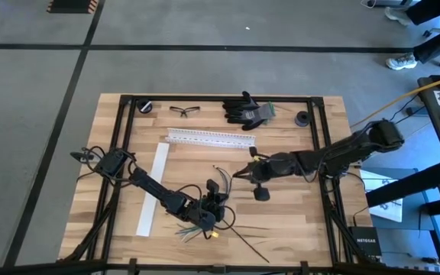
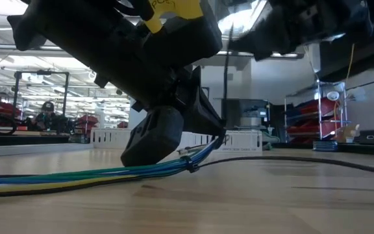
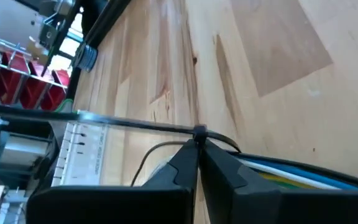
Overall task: Ziptie cables
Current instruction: Wrap the black zip tie on the cable
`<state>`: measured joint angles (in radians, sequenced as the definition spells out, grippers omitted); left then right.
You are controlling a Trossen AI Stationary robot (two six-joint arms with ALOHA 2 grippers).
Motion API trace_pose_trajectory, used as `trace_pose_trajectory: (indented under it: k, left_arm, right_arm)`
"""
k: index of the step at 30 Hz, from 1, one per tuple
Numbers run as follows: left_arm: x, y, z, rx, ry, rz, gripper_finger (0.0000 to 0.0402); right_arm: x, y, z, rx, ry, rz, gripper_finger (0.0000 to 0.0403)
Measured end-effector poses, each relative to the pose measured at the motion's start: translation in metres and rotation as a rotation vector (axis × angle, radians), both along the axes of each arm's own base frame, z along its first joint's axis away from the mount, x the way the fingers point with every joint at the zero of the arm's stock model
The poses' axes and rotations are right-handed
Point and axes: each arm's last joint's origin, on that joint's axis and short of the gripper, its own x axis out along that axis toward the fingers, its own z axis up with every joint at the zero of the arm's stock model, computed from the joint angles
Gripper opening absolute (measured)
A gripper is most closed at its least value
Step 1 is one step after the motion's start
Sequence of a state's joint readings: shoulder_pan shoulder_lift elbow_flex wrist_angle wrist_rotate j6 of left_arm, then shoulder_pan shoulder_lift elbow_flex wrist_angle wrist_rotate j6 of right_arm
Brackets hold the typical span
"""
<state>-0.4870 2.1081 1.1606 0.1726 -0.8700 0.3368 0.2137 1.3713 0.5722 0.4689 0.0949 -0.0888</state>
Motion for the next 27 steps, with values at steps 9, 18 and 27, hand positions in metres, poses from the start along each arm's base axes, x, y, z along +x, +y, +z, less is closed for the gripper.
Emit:
trace_pose_trajectory:
  k: [9, 18, 27]
  left_arm:
    - [0.000, 0.001, 0.006, -0.013, -0.021, 0.013, 0.0000]
    - [0.001, 0.001, 0.008, -0.030, -0.049, 0.010, 0.0000]
    - [0.002, 0.001, 0.009, -0.038, -0.059, 0.011, 0.0000]
  right_arm:
    - [-0.015, -0.001, -0.035, 0.243, 0.310, -0.082, 0.0053]
    - [0.005, 0.007, -0.067, 0.358, 0.207, 0.050, 0.0177]
    - [0.028, 0.015, -0.090, 0.372, 0.174, 0.165, 0.0172]
